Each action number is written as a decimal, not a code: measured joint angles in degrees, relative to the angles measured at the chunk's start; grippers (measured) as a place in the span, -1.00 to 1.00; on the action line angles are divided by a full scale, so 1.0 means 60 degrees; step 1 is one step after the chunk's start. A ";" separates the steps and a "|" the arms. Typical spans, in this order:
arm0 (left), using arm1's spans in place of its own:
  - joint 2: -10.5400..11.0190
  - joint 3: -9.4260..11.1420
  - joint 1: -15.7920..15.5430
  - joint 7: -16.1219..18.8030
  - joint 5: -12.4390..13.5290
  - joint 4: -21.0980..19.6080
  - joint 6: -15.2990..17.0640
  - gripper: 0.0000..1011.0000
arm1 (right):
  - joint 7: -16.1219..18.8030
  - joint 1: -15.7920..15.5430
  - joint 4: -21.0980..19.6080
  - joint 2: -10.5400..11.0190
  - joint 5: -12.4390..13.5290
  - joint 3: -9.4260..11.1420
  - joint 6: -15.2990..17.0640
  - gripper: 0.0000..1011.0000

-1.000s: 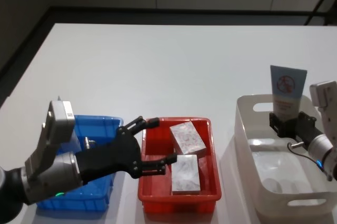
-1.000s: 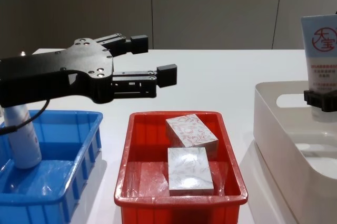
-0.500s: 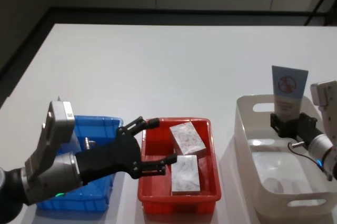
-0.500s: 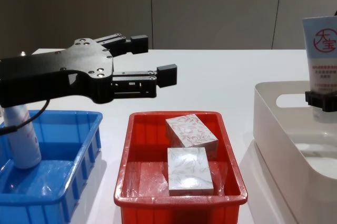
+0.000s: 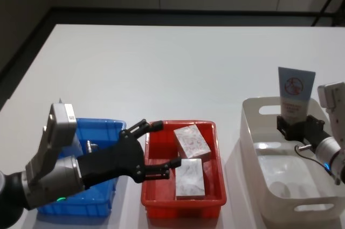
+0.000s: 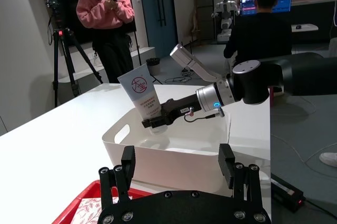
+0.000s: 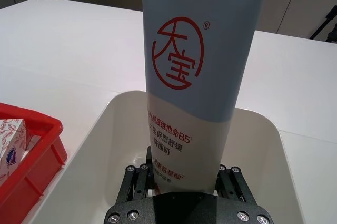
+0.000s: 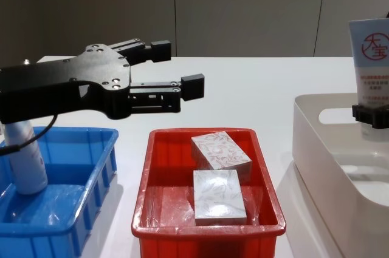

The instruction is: Bimanual collaborative sorting of washing and personal care products

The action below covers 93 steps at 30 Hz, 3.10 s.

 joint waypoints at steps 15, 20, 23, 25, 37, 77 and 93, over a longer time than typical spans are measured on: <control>-0.0001 0.0000 0.0000 0.0000 0.0000 0.0000 0.0000 0.98 | -0.0012 -0.0009 -0.0007 0.0007 0.0012 -0.0006 -0.0003 0.79; -0.0001 0.0001 0.0001 0.0000 0.0000 0.0000 0.0000 0.98 | -0.0012 -0.0009 -0.0011 0.0007 0.0014 -0.0006 -0.0003 0.98; 0.0000 0.0000 0.0000 0.0000 0.0000 0.0000 0.0000 0.98 | -0.0012 -0.0009 -0.0013 0.0007 0.0014 -0.0006 -0.0002 0.98; -0.0001 0.0000 0.0000 0.0000 0.0000 0.0000 0.0000 0.98 | -0.0012 -0.0009 -0.0013 0.0007 0.0014 -0.0007 -0.0002 0.98; 0.0000 0.0000 0.0000 0.0000 -0.0001 0.0000 0.0000 0.98 | -0.0010 -0.0009 -0.0012 0.0007 0.0013 -0.0006 -0.0001 0.98; 0.0000 0.0000 0.0000 0.0000 0.0000 0.0000 0.0000 0.98 | -0.0396 -0.2421 -0.2959 0.0488 -0.0730 0.0618 -0.0123 0.98; 0.0000 0.0000 0.0000 0.0000 -0.0001 0.0000 0.0000 0.98 | -0.0054 -0.2807 -0.3359 0.0690 -0.1212 0.0489 -0.0843 0.98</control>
